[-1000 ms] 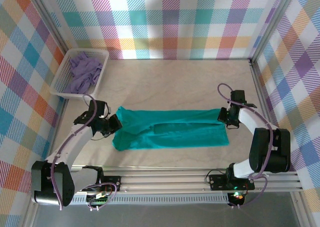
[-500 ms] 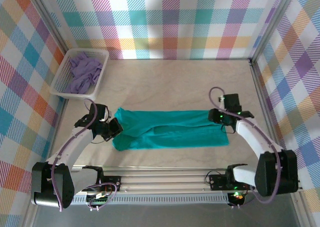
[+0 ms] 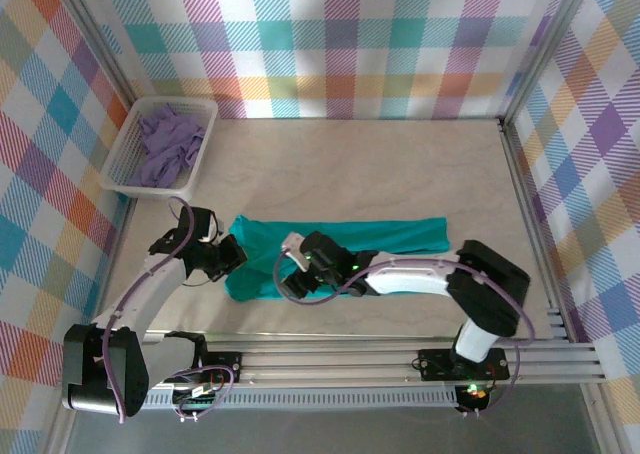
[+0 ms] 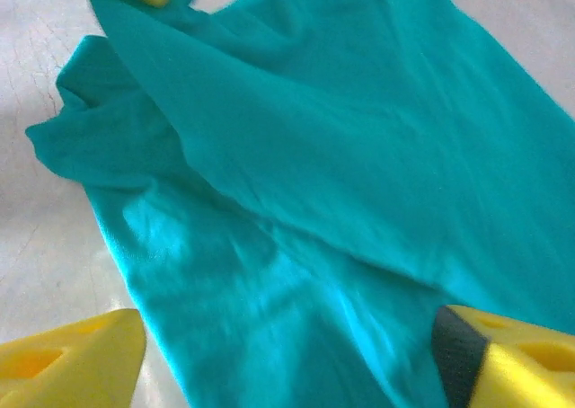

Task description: Fold the inside-out t-shirt

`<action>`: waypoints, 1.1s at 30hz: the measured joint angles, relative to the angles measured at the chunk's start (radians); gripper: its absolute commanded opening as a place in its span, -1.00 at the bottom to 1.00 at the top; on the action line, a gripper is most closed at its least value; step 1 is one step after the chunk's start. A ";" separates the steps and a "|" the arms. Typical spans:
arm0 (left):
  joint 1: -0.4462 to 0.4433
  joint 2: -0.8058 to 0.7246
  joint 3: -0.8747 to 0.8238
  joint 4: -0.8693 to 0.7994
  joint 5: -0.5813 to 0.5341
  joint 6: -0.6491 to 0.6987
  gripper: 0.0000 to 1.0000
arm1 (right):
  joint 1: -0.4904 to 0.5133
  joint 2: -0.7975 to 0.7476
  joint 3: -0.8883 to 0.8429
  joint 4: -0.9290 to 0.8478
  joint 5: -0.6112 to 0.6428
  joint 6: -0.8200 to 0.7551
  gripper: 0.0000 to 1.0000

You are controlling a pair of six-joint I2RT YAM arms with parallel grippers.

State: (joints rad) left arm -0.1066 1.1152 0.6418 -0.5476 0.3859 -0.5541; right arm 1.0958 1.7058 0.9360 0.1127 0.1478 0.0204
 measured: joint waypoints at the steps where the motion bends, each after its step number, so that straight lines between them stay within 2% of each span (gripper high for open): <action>1: 0.000 0.000 0.000 0.000 0.000 0.000 -1.00 | 0.008 0.029 0.020 0.020 0.014 -0.013 0.87; 7: 0.000 0.000 0.000 0.001 0.010 0.000 -1.00 | 0.042 0.177 0.143 0.110 0.112 -0.121 0.94; 14: 0.000 0.000 0.000 0.001 0.015 0.000 -0.99 | 0.070 0.285 0.186 0.184 0.195 -0.207 0.91; 23: 0.000 0.002 0.000 0.001 0.015 0.000 -0.99 | 0.071 0.303 0.177 0.255 0.343 -0.242 0.48; 33: 0.000 0.008 0.000 0.001 0.014 0.001 -0.99 | 0.071 0.212 0.109 0.254 0.375 -0.242 -0.03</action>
State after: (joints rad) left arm -0.1066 1.1236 0.6418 -0.5465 0.4004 -0.5533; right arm 1.1667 1.9179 1.0447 0.3668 0.5232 -0.2218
